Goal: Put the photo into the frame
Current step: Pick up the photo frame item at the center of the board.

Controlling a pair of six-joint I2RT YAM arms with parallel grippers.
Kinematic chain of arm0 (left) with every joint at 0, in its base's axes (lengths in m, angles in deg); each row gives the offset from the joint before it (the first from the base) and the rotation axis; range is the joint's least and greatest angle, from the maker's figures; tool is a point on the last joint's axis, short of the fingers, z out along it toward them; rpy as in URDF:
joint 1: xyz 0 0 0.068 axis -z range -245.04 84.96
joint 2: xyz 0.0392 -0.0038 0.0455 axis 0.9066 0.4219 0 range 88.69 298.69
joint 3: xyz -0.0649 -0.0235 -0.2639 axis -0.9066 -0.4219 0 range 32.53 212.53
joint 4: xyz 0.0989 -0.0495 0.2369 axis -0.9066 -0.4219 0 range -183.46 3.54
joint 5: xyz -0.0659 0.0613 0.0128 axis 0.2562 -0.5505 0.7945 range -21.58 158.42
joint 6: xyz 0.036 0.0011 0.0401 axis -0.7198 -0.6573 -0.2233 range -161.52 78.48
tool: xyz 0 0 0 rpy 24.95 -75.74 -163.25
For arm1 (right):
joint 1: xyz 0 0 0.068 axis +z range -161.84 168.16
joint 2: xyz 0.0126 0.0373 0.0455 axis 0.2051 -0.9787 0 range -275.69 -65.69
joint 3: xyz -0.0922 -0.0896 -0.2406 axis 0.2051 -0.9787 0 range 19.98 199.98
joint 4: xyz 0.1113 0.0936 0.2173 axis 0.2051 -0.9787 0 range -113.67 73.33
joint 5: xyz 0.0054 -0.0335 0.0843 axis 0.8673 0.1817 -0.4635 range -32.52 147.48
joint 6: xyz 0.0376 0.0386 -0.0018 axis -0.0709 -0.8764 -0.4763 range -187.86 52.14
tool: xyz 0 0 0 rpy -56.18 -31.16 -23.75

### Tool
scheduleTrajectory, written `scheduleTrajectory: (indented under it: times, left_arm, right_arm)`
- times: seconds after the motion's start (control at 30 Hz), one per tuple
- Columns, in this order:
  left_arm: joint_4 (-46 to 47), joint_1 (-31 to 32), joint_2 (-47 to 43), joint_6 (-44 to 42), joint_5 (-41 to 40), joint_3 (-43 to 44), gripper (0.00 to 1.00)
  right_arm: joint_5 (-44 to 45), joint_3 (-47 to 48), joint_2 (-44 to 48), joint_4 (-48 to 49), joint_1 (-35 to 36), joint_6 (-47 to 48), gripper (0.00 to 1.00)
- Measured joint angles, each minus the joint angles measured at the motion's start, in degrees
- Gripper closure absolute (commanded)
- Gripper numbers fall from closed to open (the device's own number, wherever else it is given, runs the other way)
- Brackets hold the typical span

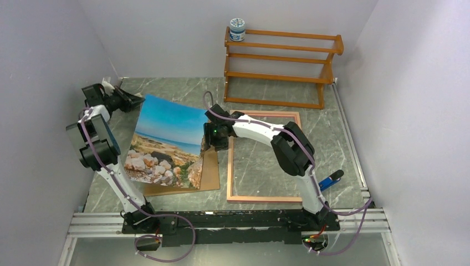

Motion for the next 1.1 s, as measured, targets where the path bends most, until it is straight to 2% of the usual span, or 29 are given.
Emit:
scheduleTrajectory:
  times: [0.27,0.4,0.8,1.1]
  left_arm:
    - [-13.99,1.57,-13.14,-8.7,-9.09,6.21,0.97]
    - [-19.3,2.56,-16.68,-11.82,-13.25,10.05,0.97]
    - [-33.7,4.44,-17.57,-18.95,-25.09,19.45,0.97]
    - [-42.23,4.44,-20.09,-24.9,-34.93,32.13,0.97]
  right_arm:
    - [0.57,-1.31,6.36,-0.98,-1.73,0.46,0.46]
    - [0.68,-2.25,8.96,-0.94,-1.88,0.57,0.46]
    - [0.57,-4.92,10.16,-0.74,-2.51,0.55,0.46]
    - [-2.56,-5.92,14.62,0.57,-4.76,-0.11,0.46]
